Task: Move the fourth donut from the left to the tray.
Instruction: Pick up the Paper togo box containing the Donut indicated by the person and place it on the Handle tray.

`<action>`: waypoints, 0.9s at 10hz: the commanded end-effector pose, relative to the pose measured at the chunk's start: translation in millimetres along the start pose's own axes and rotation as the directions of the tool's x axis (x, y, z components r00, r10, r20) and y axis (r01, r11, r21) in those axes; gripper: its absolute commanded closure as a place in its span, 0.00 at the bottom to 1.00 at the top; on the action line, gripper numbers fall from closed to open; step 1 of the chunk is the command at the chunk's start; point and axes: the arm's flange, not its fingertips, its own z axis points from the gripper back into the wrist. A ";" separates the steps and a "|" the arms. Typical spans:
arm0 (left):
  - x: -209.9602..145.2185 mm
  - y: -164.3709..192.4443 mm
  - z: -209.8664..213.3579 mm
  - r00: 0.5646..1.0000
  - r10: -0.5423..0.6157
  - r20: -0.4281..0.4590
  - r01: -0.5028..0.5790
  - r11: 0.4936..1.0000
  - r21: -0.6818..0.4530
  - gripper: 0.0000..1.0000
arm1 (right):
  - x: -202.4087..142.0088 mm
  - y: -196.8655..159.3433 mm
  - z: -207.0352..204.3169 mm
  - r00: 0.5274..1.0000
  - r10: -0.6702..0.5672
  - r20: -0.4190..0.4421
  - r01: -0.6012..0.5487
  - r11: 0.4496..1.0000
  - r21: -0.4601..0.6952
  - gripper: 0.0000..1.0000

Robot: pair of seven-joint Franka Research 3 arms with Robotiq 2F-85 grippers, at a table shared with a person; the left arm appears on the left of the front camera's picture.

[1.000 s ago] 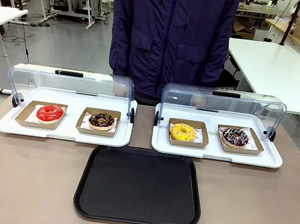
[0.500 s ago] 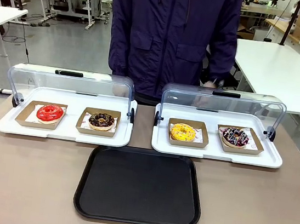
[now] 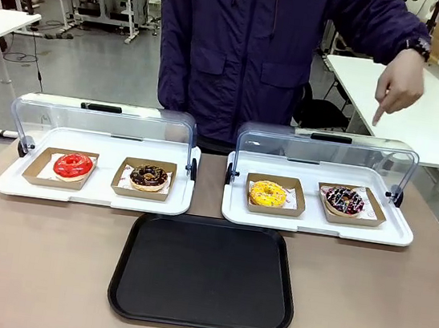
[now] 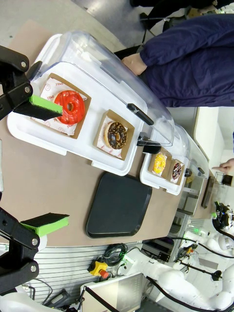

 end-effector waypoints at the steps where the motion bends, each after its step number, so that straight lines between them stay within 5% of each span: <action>1: 1.5 -4.4 -0.9 1.000 0.002 -0.011 -0.002 1.000 0.009 0.00 | 1.5 -3.5 -1.3 0.999 0.024 0.030 -0.024 1.000 0.001 0.00; 9: 1.5 -4.4 -0.9 1.000 0.002 -0.011 -0.002 1.000 0.009 0.00 | 1.5 -3.5 -1.3 0.999 0.024 0.030 -0.024 1.000 0.001 0.00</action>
